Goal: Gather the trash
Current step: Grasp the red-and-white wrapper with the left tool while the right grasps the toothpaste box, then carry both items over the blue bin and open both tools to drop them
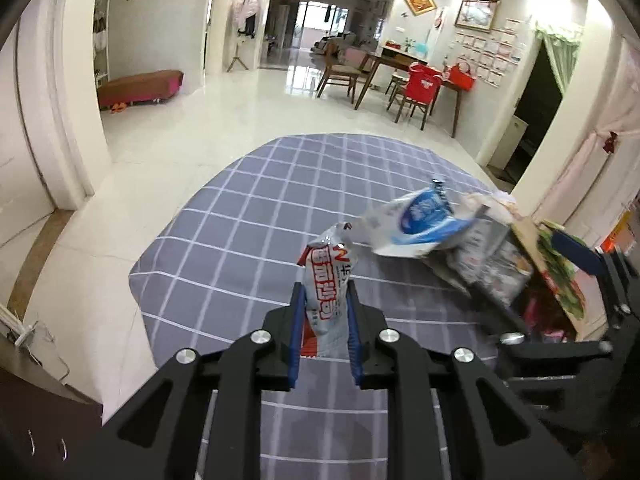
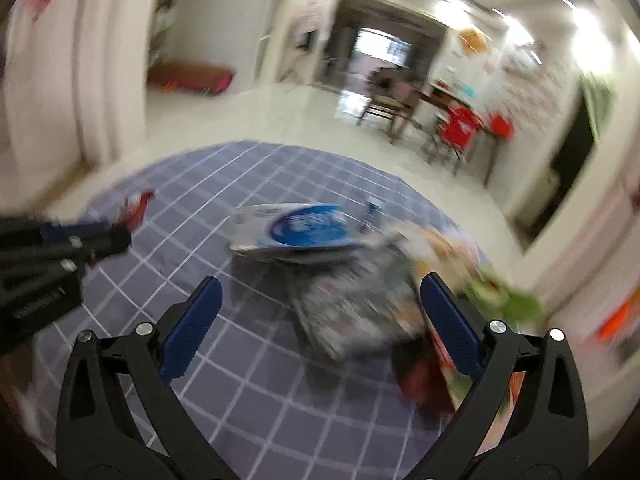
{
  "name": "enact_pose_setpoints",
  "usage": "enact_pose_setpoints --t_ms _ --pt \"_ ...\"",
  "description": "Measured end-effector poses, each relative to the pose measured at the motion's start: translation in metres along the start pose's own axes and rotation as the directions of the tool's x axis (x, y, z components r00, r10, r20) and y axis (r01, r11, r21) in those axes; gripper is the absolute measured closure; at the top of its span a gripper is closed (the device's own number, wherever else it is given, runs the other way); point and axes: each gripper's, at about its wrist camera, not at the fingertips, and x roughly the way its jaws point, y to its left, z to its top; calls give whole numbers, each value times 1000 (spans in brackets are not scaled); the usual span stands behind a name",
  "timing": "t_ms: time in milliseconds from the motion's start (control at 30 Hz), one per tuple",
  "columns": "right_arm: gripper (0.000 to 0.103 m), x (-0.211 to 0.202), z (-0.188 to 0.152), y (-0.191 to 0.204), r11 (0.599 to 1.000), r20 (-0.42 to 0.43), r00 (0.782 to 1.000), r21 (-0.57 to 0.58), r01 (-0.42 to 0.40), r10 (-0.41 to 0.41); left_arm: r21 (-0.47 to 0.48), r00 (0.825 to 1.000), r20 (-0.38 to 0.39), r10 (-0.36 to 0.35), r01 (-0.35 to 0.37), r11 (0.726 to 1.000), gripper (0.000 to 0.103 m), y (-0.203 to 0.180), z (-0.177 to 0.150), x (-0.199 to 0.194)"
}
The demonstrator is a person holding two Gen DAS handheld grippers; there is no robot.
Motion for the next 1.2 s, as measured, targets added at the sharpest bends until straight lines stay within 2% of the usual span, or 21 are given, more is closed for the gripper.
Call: enact_pose_setpoints --t_ms 67,167,267,300,333,400,433,500,633,767,833,933,967,1100,1200 --pt "6 27 10 22 988 -33 998 -145 44 -50 -20 1000 -5 -2 2 1000 84 15 1 2" --pt "6 58 19 31 975 -64 994 -212 70 -85 -28 1000 -6 -7 7 1000 84 24 5 8" --pt "7 82 26 33 971 -92 994 -234 42 -65 -33 1000 -5 -19 19 999 84 30 9 10" --pt "16 87 26 35 972 -102 993 -235 25 -51 -35 1000 -6 -21 21 999 84 32 12 13" --pt "41 92 27 36 973 -114 993 -233 -7 -20 -35 1000 -4 -24 23 999 84 32 13 14" --pt "78 101 29 39 971 -134 991 -237 -19 -13 -36 1000 -3 -30 30 999 84 32 14 14" --pt "82 102 32 41 971 -135 991 -238 -26 -6 -37 999 -1 -35 35 999 84 32 15 14" --pt "85 95 34 38 978 -120 992 -197 -67 44 -40 999 5 -45 45 998 84 32 16 13" --pt "92 56 47 15 988 -35 988 -52 -149 147 -25 996 32 -77 78 997 84 23 17 1" --pt "95 5 56 -18 957 79 962 114 -268 260 -17 991 76 -112 114 993 84 11 16 -24" --pt "100 -18 58 -30 942 118 952 156 -297 281 -3 988 100 -121 122 993 84 3 15 -41" --pt "99 -55 50 -46 892 180 917 228 -391 356 13 980 134 -148 148 989 84 -12 13 -68" --pt "99 -68 46 -51 881 200 909 240 -407 366 19 977 141 -157 156 988 84 -17 12 -75" --pt "100 -108 33 -72 869 243 902 267 -417 358 50 970 171 -170 164 985 85 -44 5 -109" --pt "100 -144 3 -97 858 279 901 306 -412 333 102 965 180 -189 173 980 85 -76 -2 -131"
